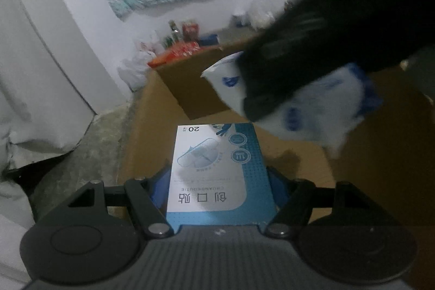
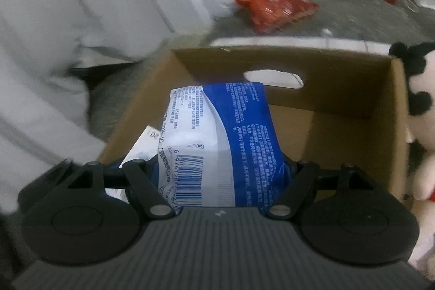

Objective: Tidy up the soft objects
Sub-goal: 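Carry the bandage box and wipes pack over the cardboard box with both tools, then lower both held items into the cardboard box and open both tools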

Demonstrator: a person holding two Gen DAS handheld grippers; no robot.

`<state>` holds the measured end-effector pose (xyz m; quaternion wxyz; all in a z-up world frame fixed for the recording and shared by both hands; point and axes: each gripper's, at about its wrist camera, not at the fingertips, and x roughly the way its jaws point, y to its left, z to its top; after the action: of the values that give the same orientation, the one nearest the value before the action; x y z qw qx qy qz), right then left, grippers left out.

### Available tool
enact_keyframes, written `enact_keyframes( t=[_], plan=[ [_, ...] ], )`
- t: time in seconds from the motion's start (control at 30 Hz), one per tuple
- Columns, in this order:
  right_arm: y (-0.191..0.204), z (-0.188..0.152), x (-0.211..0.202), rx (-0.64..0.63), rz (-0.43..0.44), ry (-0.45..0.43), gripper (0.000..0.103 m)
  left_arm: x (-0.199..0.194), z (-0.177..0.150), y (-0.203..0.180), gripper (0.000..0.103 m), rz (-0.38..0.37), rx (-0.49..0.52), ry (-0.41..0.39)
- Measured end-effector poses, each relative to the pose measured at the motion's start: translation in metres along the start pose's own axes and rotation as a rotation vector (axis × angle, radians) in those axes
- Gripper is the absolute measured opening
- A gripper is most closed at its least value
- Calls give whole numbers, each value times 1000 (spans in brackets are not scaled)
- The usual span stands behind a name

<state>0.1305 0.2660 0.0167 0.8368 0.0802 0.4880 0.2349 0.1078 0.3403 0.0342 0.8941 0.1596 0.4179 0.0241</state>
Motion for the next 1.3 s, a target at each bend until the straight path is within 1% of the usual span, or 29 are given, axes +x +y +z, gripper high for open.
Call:
enact_keyframes(
  t=[0.07, 0.17, 0.2, 0.23, 0.3, 0.37, 0.4, 0.43, 0.47, 0.53, 0.6, 0.63, 0.67, 0.7, 0.73, 0.77, 0.8, 0.87, 0.9, 1.0, 1.07, 1.13, 1.23, 1.3],
  plan=[
    [0, 6, 30, 45, -42, 25, 75, 19, 2, 2, 73, -7, 12, 25],
    [-12, 12, 72, 161, -80, 71, 75, 43, 1, 6, 73, -19, -8, 73],
    [-18, 13, 82, 182, -92, 78, 76, 49, 0, 6, 73, -24, 1, 80],
    [-20, 12, 91, 183, -111, 77, 78, 56, -1, 4, 74, -27, 17, 90],
    [-18, 10, 98, 149, -106, 66, 80, 68, -4, 3, 74, -39, 17, 110],
    [-14, 5, 100, 111, -120, 78, 85, 77, -9, 4, 75, -53, 3, 125],
    [-14, 3, 99, 102, -126, 83, 87, 77, -10, 4, 76, -51, 7, 111],
    [-12, 3, 98, 99, -122, 91, 90, 76, -9, 5, 79, -56, 12, 115],
    [-11, 3, 97, 102, -114, 104, 93, 74, -10, 6, 81, -67, 16, 128],
    [-15, 8, 91, 107, -86, 127, 93, 63, -14, 8, 82, -74, 22, 133],
    [-9, 13, 83, 68, -82, 105, 93, 48, -19, 12, 81, -67, 31, 136],
    [-4, 13, 77, 26, -103, 82, 91, 42, -22, 13, 75, -69, 24, 141],
    [0, 12, 73, -17, -126, 64, 84, 39, -26, 15, 54, -79, 7, 157],
    [4, 12, 70, -44, -122, 61, 78, 39, -27, 15, 47, -89, -15, 178],
    [7, 10, 68, -50, -101, 87, 68, 37, -29, 16, 32, -93, -49, 202],
    [8, 7, 66, -43, -104, 103, 67, 38, -32, 19, 32, -93, -98, 224],
    [11, 4, 66, -54, -119, 103, 67, 37, -33, 21, 32, -90, -124, 222],
    [13, 4, 69, -92, -144, 107, 66, 34, -39, 18, 29, -80, -141, 215],
    [11, 8, 67, -91, -148, 110, 66, 34, -40, 18, 28, -74, -156, 209],
    [-3, 10, 68, -32, -122, 126, 69, 43, -34, 23, 22, -67, -213, 196],
    [-17, 11, 67, 31, -96, 140, 73, 56, -24, 32, 11, -89, -279, 186],
    [-30, 10, 65, 80, -86, 137, 75, 63, -13, 35, 12, -112, -299, 169],
    [-37, 10, 76, 98, -96, 101, 80, 71, -10, 33, 12, -103, -276, 132],
    [-35, 8, 83, 101, -106, 87, 83, 70, -15, 34, 18, -104, -275, 119]
  ],
)
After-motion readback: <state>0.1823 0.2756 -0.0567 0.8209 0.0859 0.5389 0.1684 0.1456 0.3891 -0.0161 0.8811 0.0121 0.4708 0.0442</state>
